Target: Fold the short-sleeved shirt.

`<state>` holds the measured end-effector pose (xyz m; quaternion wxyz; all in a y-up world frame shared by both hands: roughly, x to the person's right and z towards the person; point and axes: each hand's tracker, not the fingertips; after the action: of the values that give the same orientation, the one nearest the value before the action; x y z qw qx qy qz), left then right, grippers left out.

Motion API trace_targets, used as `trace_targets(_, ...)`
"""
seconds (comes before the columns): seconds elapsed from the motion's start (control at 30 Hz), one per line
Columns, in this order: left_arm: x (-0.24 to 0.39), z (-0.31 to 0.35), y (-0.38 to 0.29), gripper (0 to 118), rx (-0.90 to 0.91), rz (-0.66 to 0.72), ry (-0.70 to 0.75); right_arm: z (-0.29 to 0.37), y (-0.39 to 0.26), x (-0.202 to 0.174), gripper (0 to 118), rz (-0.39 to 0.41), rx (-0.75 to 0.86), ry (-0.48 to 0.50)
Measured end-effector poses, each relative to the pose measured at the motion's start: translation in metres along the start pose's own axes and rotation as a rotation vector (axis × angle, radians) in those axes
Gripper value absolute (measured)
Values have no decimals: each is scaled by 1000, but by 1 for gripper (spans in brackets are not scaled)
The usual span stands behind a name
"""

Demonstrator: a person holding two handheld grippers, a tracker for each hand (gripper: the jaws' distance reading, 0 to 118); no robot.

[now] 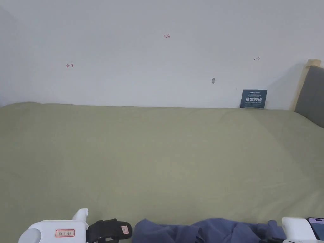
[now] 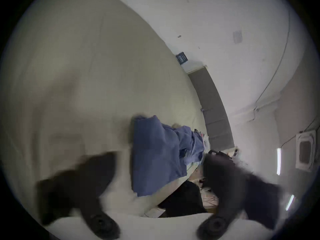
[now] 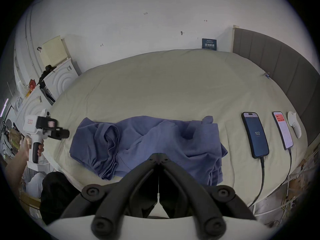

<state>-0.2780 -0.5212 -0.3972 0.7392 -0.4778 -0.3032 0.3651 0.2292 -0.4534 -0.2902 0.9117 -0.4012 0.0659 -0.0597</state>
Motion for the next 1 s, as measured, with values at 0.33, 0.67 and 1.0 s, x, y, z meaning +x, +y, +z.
trace_targets(0.33, -20, -58, -5, 97, -82, 136, -232, -2, -4, 3, 0, -15, -21, -14)
trace_targets(0.67, -1, -24, -4, 11, 108, 116, -19, 6, 5, -2, 0, 4, -14, -32)
trace_targets(1.0, 4, 138, 11, 11, 258, 79, 329, 4, 23, -34, 0, 65, 29, 17)
